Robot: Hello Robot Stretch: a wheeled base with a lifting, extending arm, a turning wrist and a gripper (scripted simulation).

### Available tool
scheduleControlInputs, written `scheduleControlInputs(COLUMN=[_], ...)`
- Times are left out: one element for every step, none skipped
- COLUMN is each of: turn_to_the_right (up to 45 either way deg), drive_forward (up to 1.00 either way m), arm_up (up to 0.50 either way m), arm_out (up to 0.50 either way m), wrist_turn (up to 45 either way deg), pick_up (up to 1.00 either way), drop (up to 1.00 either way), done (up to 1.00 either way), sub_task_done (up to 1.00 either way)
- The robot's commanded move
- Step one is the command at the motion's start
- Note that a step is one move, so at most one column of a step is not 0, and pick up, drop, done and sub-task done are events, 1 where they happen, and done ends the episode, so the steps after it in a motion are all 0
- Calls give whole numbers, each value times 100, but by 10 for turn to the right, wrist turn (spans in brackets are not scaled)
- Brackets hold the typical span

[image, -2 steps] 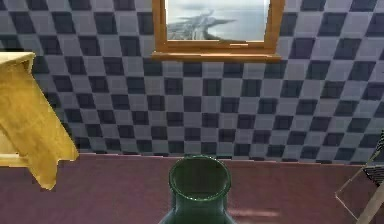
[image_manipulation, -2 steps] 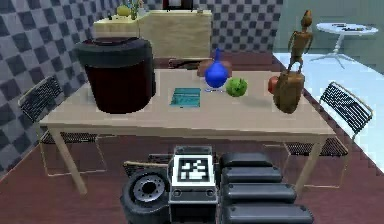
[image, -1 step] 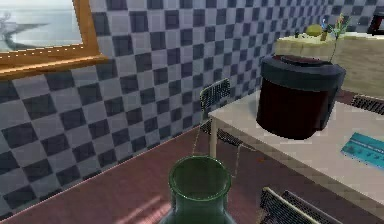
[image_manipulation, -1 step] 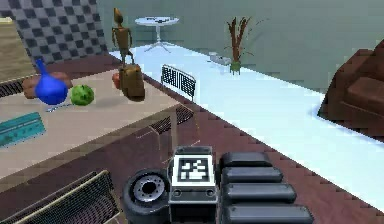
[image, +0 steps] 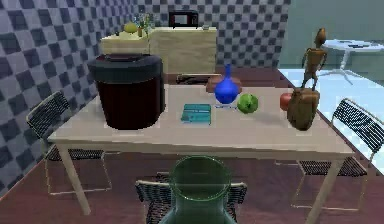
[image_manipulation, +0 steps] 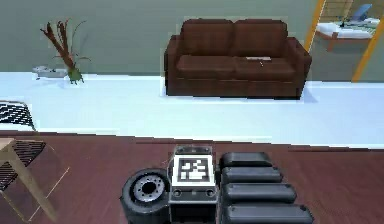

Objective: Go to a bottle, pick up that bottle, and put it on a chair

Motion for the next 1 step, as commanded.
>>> scheduleControlInputs(turn_to_the_right=[-450], drive_forward=[0], arm_up=[0], arm_out=[0], wrist_turn=[0], pick_up=[0], drop=[0], done=[0], sub_task_done=[0])
